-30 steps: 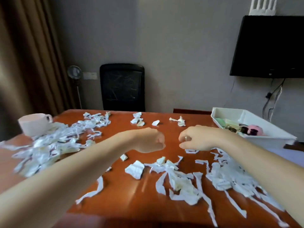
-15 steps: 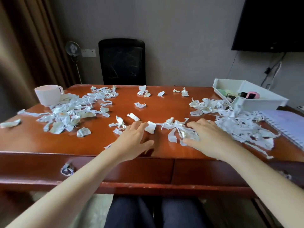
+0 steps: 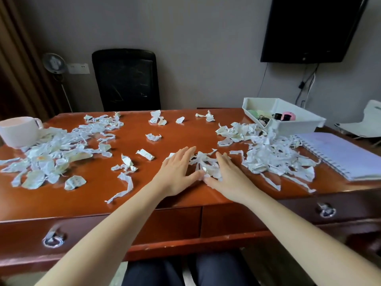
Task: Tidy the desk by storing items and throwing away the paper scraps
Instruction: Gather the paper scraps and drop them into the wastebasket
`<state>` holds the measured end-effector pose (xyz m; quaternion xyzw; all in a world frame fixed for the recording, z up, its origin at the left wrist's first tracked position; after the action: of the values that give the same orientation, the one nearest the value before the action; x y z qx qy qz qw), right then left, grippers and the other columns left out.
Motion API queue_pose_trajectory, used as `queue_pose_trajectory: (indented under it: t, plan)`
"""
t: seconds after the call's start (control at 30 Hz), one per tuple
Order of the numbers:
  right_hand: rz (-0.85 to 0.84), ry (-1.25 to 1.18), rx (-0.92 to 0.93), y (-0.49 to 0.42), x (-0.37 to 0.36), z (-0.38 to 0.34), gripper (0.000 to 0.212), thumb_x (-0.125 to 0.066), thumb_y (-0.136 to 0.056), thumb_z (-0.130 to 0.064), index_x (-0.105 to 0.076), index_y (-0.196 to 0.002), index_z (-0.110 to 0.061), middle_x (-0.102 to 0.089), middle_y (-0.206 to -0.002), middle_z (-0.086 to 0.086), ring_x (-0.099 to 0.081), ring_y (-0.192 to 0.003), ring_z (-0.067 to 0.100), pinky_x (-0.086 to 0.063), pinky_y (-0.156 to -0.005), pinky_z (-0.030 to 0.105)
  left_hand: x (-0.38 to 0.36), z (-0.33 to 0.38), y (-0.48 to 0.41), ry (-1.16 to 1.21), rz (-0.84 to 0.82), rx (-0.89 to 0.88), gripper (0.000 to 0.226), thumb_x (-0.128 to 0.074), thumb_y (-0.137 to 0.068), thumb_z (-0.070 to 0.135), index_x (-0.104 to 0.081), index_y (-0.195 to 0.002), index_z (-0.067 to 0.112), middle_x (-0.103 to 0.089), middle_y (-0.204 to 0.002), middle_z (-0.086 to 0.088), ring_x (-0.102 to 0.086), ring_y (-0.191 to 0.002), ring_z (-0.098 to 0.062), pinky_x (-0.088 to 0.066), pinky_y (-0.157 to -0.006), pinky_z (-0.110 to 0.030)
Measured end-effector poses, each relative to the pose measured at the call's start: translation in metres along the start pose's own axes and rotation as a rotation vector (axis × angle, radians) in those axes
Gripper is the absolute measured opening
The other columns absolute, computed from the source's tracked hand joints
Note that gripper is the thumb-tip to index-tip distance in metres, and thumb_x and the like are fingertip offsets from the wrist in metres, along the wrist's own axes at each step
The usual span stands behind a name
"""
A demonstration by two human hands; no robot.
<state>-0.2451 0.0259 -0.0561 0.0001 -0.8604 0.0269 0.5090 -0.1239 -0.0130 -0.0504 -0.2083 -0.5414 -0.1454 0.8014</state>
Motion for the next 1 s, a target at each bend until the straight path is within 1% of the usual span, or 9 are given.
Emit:
queue_pose_trajectory:
  t: [0.2,0.3,0.43,0.57,0.67,0.73,0.87,0.93,1.0]
  plan:
    - [0.055,-0.007,0.111,-0.033,0.005,-0.005,0.069,-0.046,-0.093,-0.048,-0.013,-0.15,-0.027,-0.016,-0.158,-0.006,-0.017,-0.145,0.016,-0.023,-0.114,0.035,-0.003,-0.022,-0.031,-0.091,-0.016,0.044,0.062,-0.037,-0.092,0.053,-0.016,-0.147,0.034,-0.015,-0.158,0.001,-0.014,-0.145,-0.021,-0.012,-0.117,-0.046]
    - [0.075,0.014,0.133,-0.053,0.007,-0.006,0.063,-0.046,-0.094,-0.045,-0.02,-0.148,-0.027,-0.029,-0.153,-0.005,-0.023,-0.141,0.015,-0.025,-0.112,0.033,0.001,-0.035,-0.044,-0.113,-0.007,0.087,0.056,-0.039,-0.093,0.052,-0.028,-0.144,0.031,-0.031,-0.149,0.001,-0.027,-0.137,-0.02,-0.019,-0.112,-0.041]
    - [0.104,0.07,0.154,-0.081,0.005,-0.009,0.059,-0.046,-0.093,-0.047,-0.028,-0.145,-0.025,-0.041,-0.141,-0.001,-0.034,-0.131,0.018,-0.031,-0.106,0.032,0.006,-0.051,-0.061,-0.08,0.025,0.139,0.05,-0.044,-0.092,0.047,-0.038,-0.138,0.029,-0.037,-0.142,0.002,-0.034,-0.13,-0.02,-0.025,-0.108,-0.039]
    - [0.144,0.117,0.163,-0.105,0.005,-0.015,0.051,-0.046,-0.093,-0.046,-0.038,-0.139,-0.026,-0.044,-0.128,0.0,-0.039,-0.117,0.019,-0.035,-0.097,0.03,0.01,-0.063,-0.072,-0.001,0.073,0.168,0.036,-0.049,-0.091,0.039,-0.047,-0.123,0.023,-0.047,-0.134,0.003,-0.046,-0.119,-0.017,-0.033,-0.103,-0.034]
    - [0.171,0.111,0.171,-0.12,0.005,-0.021,0.042,-0.048,-0.094,-0.042,-0.049,-0.131,-0.023,-0.045,-0.123,-0.001,-0.04,-0.109,0.017,-0.039,-0.092,0.029,0.017,-0.072,-0.076,0.055,0.127,0.222,0.027,-0.052,-0.091,0.028,-0.048,-0.117,0.019,-0.058,-0.12,0.0,-0.053,-0.104,-0.016,-0.044,-0.09,-0.028]
    - [0.177,0.093,0.172,-0.129,0.004,-0.024,0.038,-0.049,-0.094,-0.041,-0.053,-0.126,-0.02,-0.045,-0.124,-0.001,-0.041,-0.109,0.017,-0.041,-0.092,0.029,0.021,-0.078,-0.078,0.112,0.172,0.256,0.025,-0.051,-0.092,0.017,-0.047,-0.117,0.018,-0.058,-0.122,-0.002,-0.055,-0.105,-0.017,-0.046,-0.085,-0.024]
    - [0.196,0.103,0.182,-0.147,0.0,-0.032,0.034,-0.047,-0.095,-0.038,-0.053,-0.125,-0.023,-0.047,-0.127,-0.002,-0.041,-0.113,0.018,-0.037,-0.094,0.03,0.023,-0.091,-0.083,0.137,0.22,0.298,0.041,-0.038,-0.091,-0.001,-0.045,-0.127,0.016,-0.052,-0.132,-0.007,-0.049,-0.121,-0.021,-0.039,-0.098,-0.028]
    - [0.211,0.106,0.18,-0.155,-0.002,-0.036,0.033,-0.044,-0.096,-0.039,-0.053,-0.124,-0.023,-0.049,-0.127,-0.002,-0.042,-0.113,0.019,-0.036,-0.093,0.031,0.025,-0.097,-0.086,0.103,0.238,0.337,0.043,-0.035,-0.093,0.003,-0.043,-0.134,0.017,-0.047,-0.139,-0.006,-0.04,-0.13,-0.022,-0.03,-0.107,-0.032]
    - [0.224,0.091,0.167,-0.163,-0.004,-0.038,0.034,-0.04,-0.096,-0.041,-0.051,-0.124,-0.024,-0.051,-0.127,-0.003,-0.043,-0.114,0.019,-0.036,-0.093,0.031,0.028,-0.103,-0.085,0.078,0.266,0.392,0.041,-0.031,-0.098,0.017,-0.039,-0.138,0.02,-0.04,-0.145,-0.003,-0.031,-0.136,-0.02,-0.019,-0.113,-0.037]
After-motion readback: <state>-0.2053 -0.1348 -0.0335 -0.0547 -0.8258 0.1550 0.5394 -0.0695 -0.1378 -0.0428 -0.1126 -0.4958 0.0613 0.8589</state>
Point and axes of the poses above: each hand's wrist, its own y-axis away from the middle knuckle, its own x-axis out of the back of the hand, z = x × y, the point moved 10 cm from there along -y, towards the middle knuckle
